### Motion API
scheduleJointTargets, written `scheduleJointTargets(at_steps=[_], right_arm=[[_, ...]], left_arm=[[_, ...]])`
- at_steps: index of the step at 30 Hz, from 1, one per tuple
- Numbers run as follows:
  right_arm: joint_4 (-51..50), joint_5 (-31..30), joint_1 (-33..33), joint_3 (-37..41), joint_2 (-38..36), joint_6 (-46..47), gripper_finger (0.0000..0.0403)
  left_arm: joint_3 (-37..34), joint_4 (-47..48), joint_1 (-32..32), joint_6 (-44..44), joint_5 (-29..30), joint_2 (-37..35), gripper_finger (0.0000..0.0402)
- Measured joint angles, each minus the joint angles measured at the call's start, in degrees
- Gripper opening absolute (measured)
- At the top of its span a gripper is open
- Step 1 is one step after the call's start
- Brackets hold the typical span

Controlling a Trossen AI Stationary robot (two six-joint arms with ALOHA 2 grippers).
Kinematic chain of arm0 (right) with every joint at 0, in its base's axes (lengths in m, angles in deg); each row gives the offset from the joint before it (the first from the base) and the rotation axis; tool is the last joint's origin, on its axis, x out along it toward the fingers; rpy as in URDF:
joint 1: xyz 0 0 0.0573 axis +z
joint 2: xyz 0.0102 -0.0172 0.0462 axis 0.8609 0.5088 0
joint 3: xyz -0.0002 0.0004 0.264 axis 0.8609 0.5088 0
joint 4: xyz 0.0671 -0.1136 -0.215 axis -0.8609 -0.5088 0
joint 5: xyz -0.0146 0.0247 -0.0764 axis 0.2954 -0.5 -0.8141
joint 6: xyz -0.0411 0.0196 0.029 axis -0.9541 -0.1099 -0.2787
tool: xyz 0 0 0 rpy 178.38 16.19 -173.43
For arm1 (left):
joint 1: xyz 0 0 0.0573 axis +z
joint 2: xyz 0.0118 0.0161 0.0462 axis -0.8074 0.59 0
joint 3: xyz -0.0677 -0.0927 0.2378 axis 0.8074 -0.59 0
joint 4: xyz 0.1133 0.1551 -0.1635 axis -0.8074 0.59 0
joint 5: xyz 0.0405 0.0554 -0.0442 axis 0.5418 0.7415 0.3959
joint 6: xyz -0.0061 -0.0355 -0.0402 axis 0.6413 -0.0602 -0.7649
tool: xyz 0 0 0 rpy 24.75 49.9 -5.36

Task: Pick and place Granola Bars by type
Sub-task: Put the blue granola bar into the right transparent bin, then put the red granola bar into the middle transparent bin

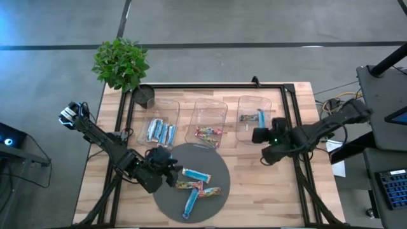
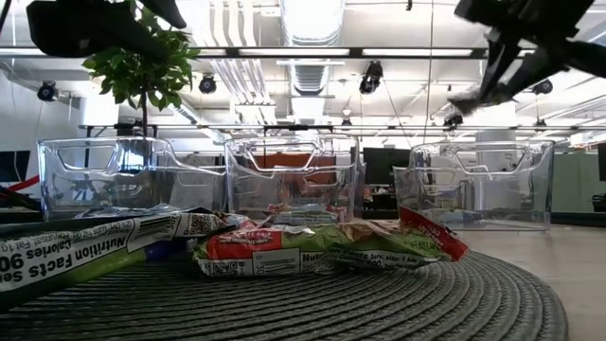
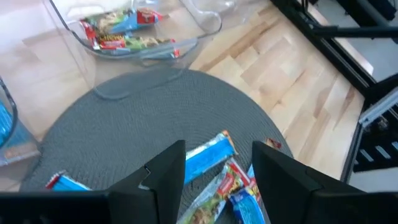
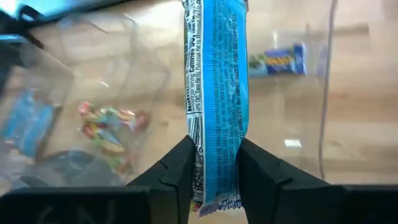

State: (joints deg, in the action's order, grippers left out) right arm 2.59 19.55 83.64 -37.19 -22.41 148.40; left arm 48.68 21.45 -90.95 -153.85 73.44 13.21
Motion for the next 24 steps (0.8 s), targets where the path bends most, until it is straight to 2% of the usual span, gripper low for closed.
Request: scheduleJointTargets(at_steps=[4,8,11,14,17,21,24], right_arm=[[7.04,2.40,-1.78,2.50,-1.19,-6.11,0.0106],[7.35,2.83,-4.76,4.61,-0.13,-7.24,0.0105],[8.14,7.84,-7.15,6.39,0.82,-10.41,0.0113],[10.69,11.58,-8.24,7.96,1.17,-13.82,0.0138],[11.49,11.03,-8.37,8.24,1.26,-13.97,0.0172],[11.56,7.17,-8.39,7.68,1.24,-14.15,0.0215],[11.90,6.00,-8.37,6.51,1.18,-18.46,0.0238]], left_arm=[[0.00,-0.02,0.13,0.25,0.84,0.00,0.0168],[0.00,-0.04,0.15,0.28,0.84,0.00,0.0168],[0.00,-0.05,0.15,0.24,0.84,0.00,0.0168],[0.00,0.41,0.15,-2.17,1.90,0.00,0.0168],[-0.07,0.57,0.15,-3.83,2.74,0.00,0.0168],[-0.07,0.57,0.15,-3.93,2.54,0.00,0.0168],[-0.07,0.69,0.16,-4.04,-0.59,0.00,0.0168]])
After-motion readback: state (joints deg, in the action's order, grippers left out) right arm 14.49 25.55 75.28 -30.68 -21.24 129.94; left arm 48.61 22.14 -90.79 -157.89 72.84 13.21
